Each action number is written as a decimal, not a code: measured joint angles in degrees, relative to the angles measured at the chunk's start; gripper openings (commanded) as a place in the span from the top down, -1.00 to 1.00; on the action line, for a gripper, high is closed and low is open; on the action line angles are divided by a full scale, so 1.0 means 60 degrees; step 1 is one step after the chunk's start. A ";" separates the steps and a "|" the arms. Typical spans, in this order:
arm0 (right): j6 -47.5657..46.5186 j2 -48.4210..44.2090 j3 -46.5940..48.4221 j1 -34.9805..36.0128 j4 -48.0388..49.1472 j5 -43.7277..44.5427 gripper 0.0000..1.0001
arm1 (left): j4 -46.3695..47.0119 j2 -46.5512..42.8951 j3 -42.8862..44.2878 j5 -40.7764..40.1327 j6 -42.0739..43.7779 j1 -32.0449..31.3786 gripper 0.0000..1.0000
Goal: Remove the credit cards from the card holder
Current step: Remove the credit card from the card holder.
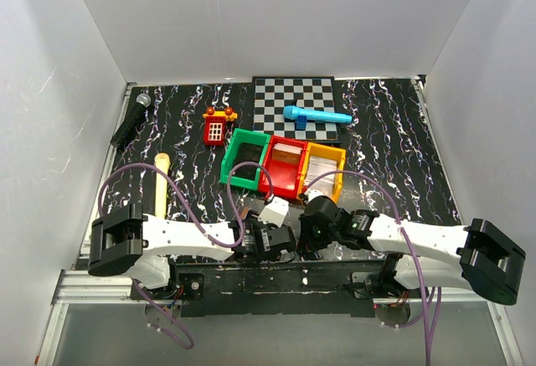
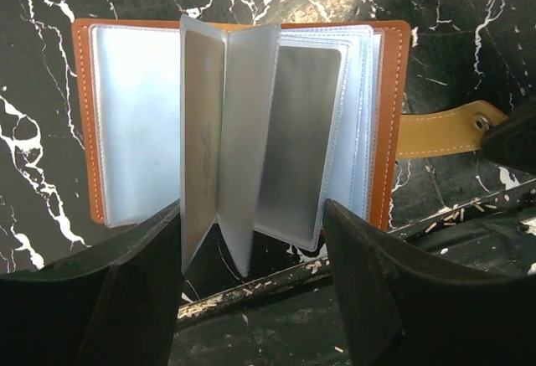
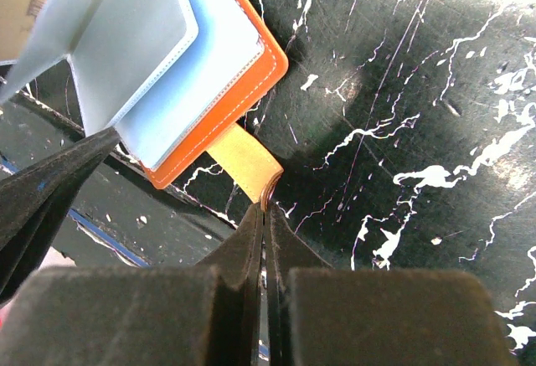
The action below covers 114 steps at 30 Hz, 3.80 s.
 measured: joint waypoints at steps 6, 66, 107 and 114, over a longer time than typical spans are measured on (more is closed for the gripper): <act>0.0000 0.0000 0.0000 0.0000 0.0000 0.0000 0.97 | -0.0138 -0.0262 -0.0142 -0.0171 -0.0197 0.0000 -0.33; 0.0178 -0.0339 -0.0302 -0.0015 0.0033 0.0000 0.97 | 0.1202 0.0375 -0.0138 0.0477 0.1180 0.0000 -0.34; 0.0175 -0.0321 -0.0302 -0.0117 0.0066 -0.0011 0.97 | 0.0688 0.0827 0.0033 0.0200 0.0557 0.0000 -0.35; 0.0178 -0.0321 -0.0302 -0.0117 0.0091 -0.0029 0.97 | 0.0189 0.0736 0.0047 -0.0193 0.0342 0.0000 -0.36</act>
